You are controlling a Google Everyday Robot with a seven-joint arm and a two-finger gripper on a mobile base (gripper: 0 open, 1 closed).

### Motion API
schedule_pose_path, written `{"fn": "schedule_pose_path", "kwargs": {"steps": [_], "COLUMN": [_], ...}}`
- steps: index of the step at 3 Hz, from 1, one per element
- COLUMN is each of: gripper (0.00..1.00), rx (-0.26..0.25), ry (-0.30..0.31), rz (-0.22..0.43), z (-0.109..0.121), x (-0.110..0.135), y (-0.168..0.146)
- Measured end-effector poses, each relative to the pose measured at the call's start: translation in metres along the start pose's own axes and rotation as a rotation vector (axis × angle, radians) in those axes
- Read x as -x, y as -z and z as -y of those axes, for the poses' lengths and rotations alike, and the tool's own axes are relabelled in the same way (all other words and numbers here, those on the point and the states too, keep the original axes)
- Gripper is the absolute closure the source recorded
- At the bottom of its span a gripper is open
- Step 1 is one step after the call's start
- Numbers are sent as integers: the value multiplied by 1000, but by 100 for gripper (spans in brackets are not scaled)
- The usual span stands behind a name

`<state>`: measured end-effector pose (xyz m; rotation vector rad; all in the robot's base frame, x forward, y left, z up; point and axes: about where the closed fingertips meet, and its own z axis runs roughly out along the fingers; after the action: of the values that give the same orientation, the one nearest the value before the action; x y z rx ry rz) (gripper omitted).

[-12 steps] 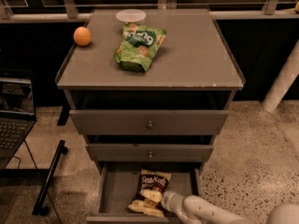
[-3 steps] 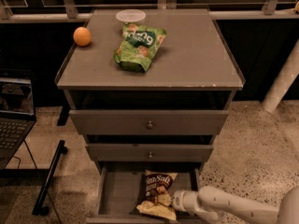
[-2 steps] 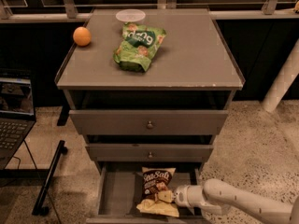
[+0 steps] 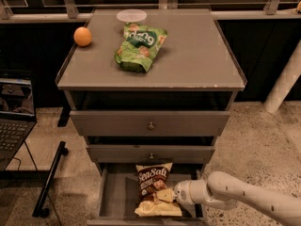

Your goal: Pick brown chip bag from bottom drawer and place on counter

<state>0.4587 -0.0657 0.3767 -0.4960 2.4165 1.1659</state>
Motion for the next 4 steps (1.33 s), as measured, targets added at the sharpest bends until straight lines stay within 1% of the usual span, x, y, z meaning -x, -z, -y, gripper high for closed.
{"fn": "schedule_pose_path", "kwargs": {"steps": [1,2,3,4], "gripper": [100,100,100,100], "rx": [0,26,49,31], "ry": [0,39,130,263], "rz": [0,-50,-126,-126], "z": [0,-30,-89,-148], "x": [0,3,2,18], "y": [0,13,46,98]}}
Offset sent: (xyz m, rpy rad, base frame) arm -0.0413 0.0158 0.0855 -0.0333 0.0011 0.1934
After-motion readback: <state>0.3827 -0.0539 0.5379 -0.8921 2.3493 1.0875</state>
